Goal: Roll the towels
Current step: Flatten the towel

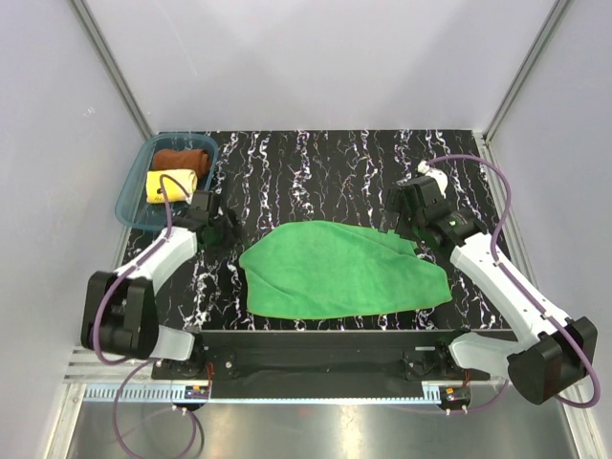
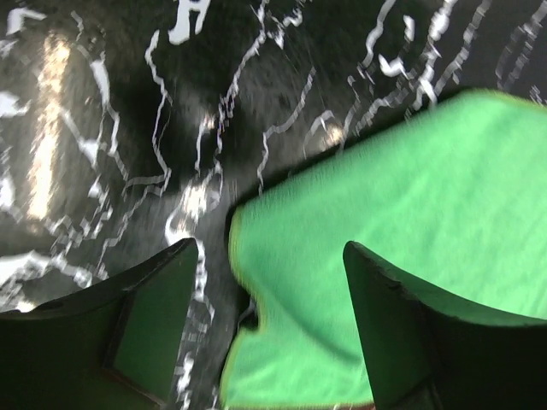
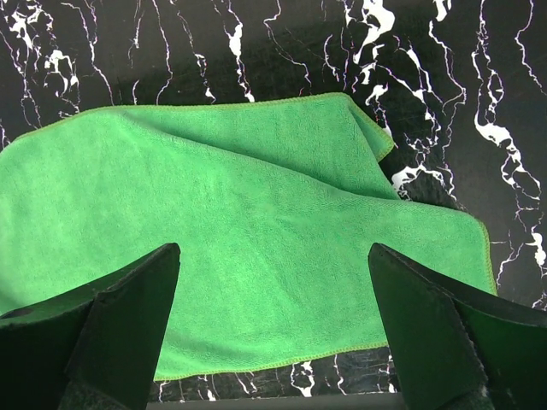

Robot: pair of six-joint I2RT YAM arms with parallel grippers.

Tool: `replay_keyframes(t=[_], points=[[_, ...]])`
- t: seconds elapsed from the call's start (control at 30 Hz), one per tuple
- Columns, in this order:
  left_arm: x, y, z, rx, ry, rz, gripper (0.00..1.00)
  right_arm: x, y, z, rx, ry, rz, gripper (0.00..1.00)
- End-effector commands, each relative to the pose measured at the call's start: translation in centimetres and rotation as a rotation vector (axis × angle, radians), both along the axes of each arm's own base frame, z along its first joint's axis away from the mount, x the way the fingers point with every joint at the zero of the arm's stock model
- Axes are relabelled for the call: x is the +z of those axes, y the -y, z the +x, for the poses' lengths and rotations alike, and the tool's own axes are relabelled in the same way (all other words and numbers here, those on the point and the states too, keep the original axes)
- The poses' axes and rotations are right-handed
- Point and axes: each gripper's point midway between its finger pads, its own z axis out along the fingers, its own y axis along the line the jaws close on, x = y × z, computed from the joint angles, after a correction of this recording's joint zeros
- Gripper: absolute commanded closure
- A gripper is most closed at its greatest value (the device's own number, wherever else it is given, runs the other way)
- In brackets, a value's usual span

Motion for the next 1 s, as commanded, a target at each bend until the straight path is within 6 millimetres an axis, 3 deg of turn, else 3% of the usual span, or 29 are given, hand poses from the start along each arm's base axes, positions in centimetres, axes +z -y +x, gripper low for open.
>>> replay_keyframes(t=[0.0, 0.2, 0.3, 0.33, 0.47, 0.57, 0.6, 0.67, 0.77, 0.9, 0.97], points=[[-1.3, 0.1, 2.9, 0.061, 0.053, -0.029, 0.26, 1.6, -0.3, 1.3, -0.005, 0.064, 0.013, 0.0], [-4.0, 0.2, 2.7, 0.092, 0.021, -0.059, 0.31, 1.0, 0.5, 1.0, -0.015, 0.052, -0.028, 0.0], [-5.3, 1.4, 2.6, 0.081, 0.012, -0.143, 0.39, 0.5, 0.8, 1.0, -0.023, 0.043, -0.038, 0.0], [-5.5, 2.0, 2.9, 0.07, 0.024, -0.175, 0.49, 0.5, 0.9, 1.0, -0.023, 0.042, -0.043, 0.0], [-5.4, 2.8, 3.0, 0.062, 0.04, -0.223, 0.58, 0.2, 1.3, 0.8, -0.03, 0.032, -0.062, 0.0], [-4.8, 3.2, 2.6, 0.042, 0.047, -0.244, 0.5, 0.0, 1.4, 0.6, -0.031, 0.028, -0.064, 0.0], [-4.3, 3.3, 2.5, 0.033, 0.06, -0.246, 0.35, -0.1, 1.5, 0.6, -0.032, 0.027, -0.064, 0.0], [-4.1, 3.5, 1.9, 0.013, 0.06, -0.247, 0.28, -0.2, 1.4, 0.5, -0.029, 0.026, -0.058, 0.0], [-4.2, 4.2, 1.0, -0.03, 0.058, -0.255, 0.25, -0.2, 1.4, 0.4, -0.03, 0.027, -0.054, 0.0], [-4.7, 5.7, 0.0, -0.116, 0.073, -0.241, 0.36, -0.2, 1.5, 0.2, -0.027, 0.028, -0.059, 0.0], [-5.4, 6.0, -0.4, -0.13, 0.057, -0.228, 0.52, -0.1, 1.6, 0.2, -0.027, 0.03, -0.06, 0.0]])
